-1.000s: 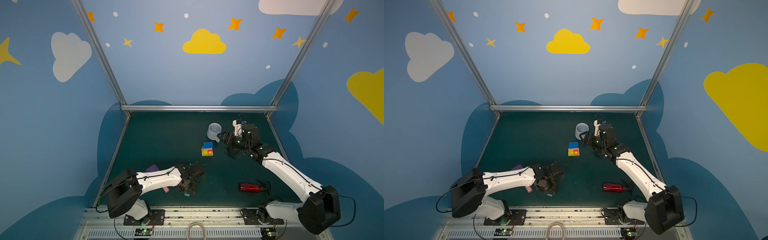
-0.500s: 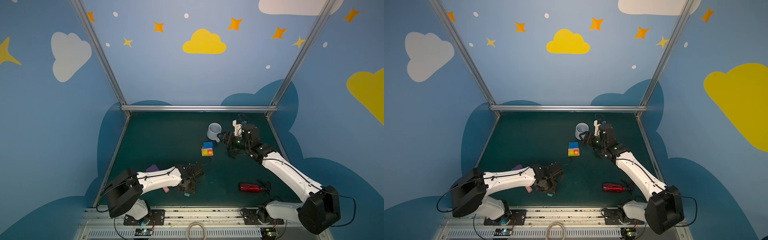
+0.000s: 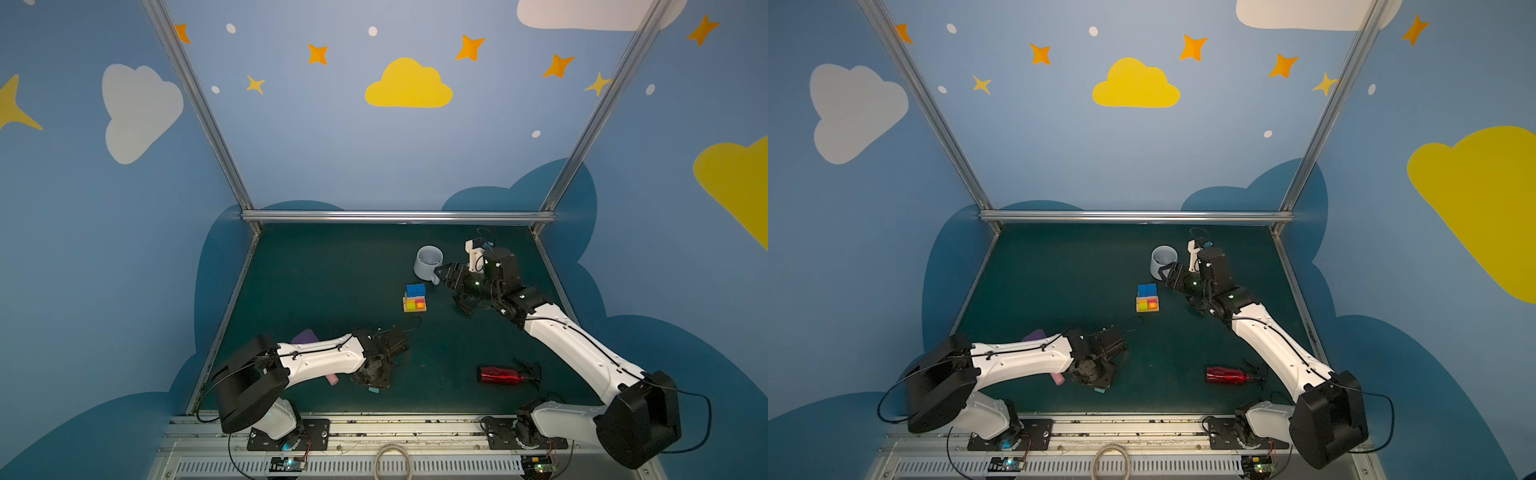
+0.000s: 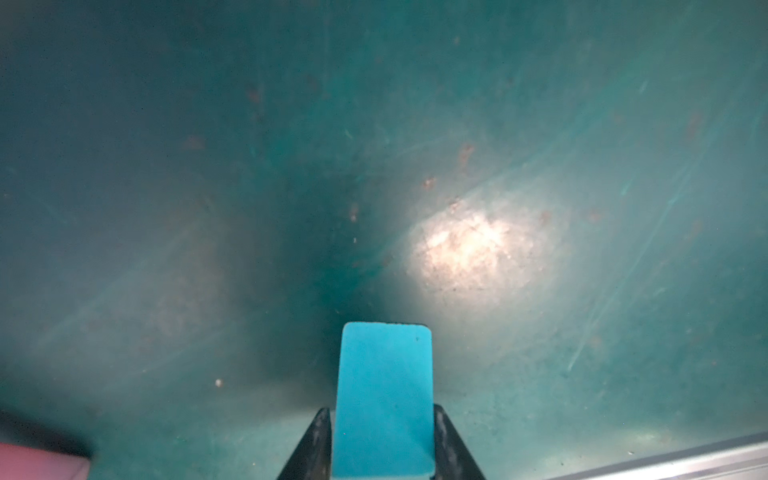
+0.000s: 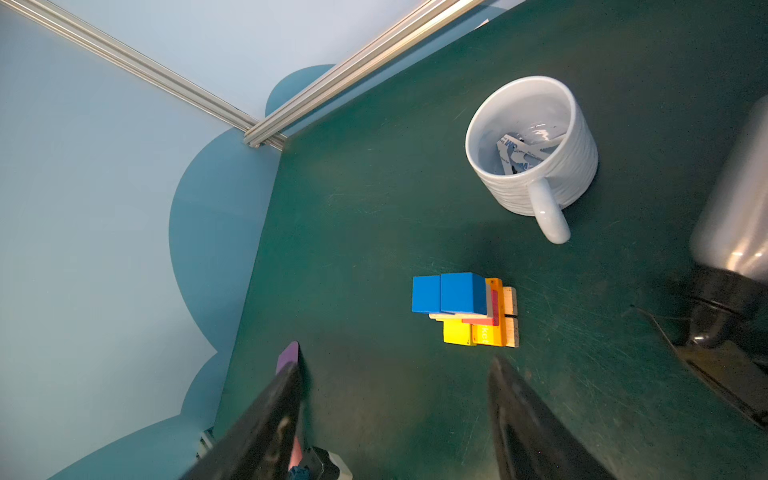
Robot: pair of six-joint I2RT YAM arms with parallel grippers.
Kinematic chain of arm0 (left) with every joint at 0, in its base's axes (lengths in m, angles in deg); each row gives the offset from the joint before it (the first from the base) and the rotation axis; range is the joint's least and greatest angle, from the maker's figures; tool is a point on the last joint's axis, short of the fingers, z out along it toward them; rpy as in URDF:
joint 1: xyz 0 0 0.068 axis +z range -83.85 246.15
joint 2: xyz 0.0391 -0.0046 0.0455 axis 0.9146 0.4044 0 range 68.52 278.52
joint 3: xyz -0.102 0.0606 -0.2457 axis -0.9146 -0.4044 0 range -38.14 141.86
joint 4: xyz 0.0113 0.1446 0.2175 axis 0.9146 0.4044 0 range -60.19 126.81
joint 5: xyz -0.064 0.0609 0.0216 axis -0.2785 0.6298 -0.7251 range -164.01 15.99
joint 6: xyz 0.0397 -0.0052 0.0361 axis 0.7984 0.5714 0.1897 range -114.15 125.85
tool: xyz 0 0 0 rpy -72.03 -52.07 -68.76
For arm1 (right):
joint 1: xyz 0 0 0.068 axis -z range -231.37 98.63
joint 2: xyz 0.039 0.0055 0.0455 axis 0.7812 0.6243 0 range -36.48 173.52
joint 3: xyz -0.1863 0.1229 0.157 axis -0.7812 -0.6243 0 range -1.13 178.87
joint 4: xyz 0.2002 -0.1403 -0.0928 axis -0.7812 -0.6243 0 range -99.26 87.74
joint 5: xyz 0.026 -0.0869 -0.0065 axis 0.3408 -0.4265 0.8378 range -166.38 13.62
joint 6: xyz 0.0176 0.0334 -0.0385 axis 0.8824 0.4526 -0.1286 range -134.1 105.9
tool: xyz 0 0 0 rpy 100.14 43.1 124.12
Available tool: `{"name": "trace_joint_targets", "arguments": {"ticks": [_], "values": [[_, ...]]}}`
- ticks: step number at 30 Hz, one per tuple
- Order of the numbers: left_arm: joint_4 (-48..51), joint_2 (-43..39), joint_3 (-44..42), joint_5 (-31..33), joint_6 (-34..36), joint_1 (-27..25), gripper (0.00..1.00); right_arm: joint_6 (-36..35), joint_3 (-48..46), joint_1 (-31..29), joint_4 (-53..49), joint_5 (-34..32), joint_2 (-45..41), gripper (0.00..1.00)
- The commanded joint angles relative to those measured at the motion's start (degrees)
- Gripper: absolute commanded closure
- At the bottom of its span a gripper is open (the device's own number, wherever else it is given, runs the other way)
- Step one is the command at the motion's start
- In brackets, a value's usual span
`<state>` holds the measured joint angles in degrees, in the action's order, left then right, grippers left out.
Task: Build the wood block tower
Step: 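Grasp the teal block on the table with the left gripper, then lift the teal block with the left gripper and carry it over the stack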
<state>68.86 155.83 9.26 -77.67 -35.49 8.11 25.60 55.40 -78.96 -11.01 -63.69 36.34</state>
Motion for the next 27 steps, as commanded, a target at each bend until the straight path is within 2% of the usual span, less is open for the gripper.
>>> {"name": "trace_joint_targets", "arguments": {"ticks": [1, 6, 15, 22, 27], "values": [[1.0, 0.9, 0.1, 1.9, -1.2, -0.1, 0.65, -0.2, -0.8, -0.3, 0.8, 0.2, 0.1, 0.31], [1.5, 0.2, 0.3, 2.6, -1.5, -0.2, 0.67, -0.1, -0.9, -0.3, 0.7, 0.1, 0.0, 0.31], [6.3, -3.4, 5.1, 6.8, 0.4, -0.1, 0.81, -0.4, -0.7, -0.3, 0.5, 0.3, -0.2, 0.31], [11.6, -5.5, 14.4, 9.5, 8.1, 0.7, 0.83, -1.4, -0.9, 0.0, 0.0, 0.7, -1.2, 0.31], [13.5, -5.0, 22.7, 11.4, 15.5, 3.9, 0.84, -2.1, -1.1, 0.3, -0.5, 1.4, -2.0, 0.3]]}}
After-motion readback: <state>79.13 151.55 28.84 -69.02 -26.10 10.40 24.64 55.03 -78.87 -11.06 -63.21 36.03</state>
